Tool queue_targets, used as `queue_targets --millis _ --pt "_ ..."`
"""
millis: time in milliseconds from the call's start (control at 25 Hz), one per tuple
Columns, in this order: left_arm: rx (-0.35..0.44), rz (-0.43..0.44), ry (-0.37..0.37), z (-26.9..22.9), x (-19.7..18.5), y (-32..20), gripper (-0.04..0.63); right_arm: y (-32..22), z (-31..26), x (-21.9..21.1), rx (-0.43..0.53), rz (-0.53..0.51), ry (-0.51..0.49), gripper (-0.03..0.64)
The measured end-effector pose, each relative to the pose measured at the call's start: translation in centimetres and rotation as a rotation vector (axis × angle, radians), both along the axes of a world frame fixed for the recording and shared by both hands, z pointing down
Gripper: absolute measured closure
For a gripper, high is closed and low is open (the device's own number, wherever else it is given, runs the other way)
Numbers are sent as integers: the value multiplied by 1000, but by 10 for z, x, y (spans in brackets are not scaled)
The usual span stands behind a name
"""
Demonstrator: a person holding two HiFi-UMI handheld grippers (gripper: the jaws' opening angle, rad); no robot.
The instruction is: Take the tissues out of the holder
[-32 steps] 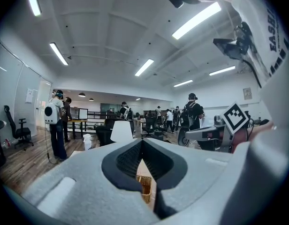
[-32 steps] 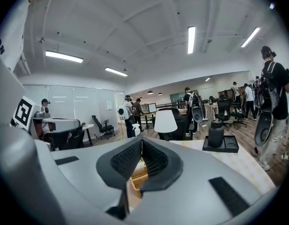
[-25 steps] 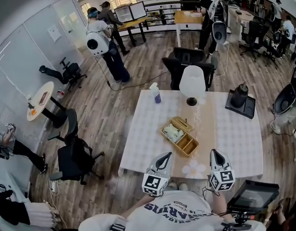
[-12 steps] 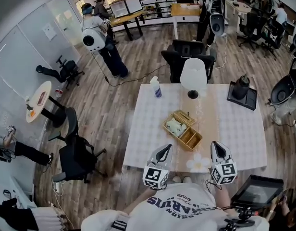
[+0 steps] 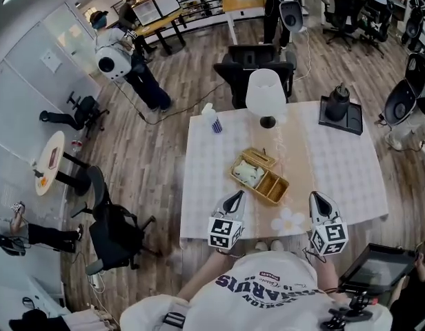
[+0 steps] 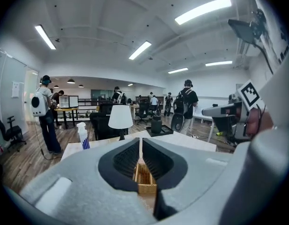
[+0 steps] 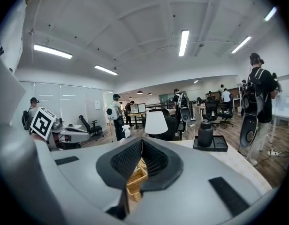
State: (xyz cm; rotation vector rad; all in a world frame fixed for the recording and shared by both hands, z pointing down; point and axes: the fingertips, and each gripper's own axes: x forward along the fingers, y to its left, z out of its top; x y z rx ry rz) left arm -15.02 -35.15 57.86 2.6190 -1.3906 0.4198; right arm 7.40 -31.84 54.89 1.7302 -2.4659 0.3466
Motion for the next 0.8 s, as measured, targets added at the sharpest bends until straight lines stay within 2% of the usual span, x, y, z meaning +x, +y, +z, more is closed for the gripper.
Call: queue_targets --millis 200,280,400,520,720,800 --pt "-24 63 -135 29 7 -34 577 5 3 22 -11 71 -2 607" --pt "-44 91 -178 43 10 -47 534 7 4 33 -13 105 0 607" --pt "-74 142 -242 59 17 -69 435 9 6 54 -19 161 3 607" --pt "-87 222 -392 83 24 -87 396 17 12 73 -34 220 -1 607" --pt "-102 397 -705 143 31 -119 360 33 20 92 -56 293 0 607" --pt "-110 465 -818 172 33 -133 326 37 22 99 -61 319 1 607"
